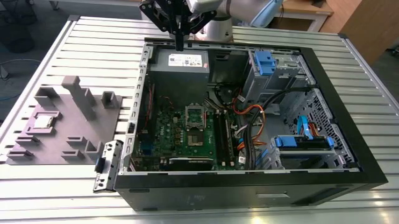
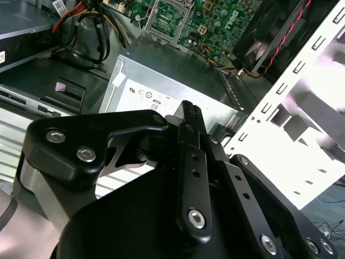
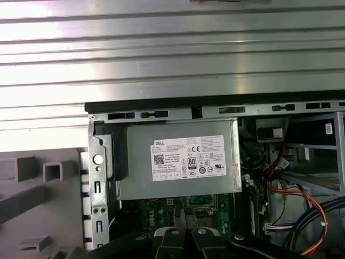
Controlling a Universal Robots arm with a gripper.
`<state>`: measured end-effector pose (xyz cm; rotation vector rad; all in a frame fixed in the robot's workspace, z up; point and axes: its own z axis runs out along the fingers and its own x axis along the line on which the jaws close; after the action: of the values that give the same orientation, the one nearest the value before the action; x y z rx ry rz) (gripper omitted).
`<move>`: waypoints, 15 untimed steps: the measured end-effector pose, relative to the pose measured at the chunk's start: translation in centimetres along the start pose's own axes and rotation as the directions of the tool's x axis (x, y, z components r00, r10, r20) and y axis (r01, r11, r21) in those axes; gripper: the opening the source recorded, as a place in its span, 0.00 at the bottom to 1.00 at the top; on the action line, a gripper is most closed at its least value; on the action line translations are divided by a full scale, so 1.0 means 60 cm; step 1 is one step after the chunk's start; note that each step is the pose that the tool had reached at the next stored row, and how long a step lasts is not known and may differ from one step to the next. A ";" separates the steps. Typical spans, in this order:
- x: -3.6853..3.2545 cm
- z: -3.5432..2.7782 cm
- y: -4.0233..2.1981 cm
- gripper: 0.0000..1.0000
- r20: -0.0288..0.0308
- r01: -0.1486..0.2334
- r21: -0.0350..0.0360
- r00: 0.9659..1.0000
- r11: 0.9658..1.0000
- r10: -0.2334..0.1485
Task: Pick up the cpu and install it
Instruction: 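Reach for the cpu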
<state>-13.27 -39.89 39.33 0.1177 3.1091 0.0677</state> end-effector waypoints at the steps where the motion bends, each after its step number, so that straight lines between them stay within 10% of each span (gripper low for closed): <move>1: 0.002 0.000 0.000 0.11 0.001 0.000 0.000 1.000 1.000 0.000; 15: 0.014 0.000 -0.001 0.11 0.005 0.000 0.000 1.000 1.000 0.000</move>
<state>-14.11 -39.89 39.33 0.1176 3.1042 0.0680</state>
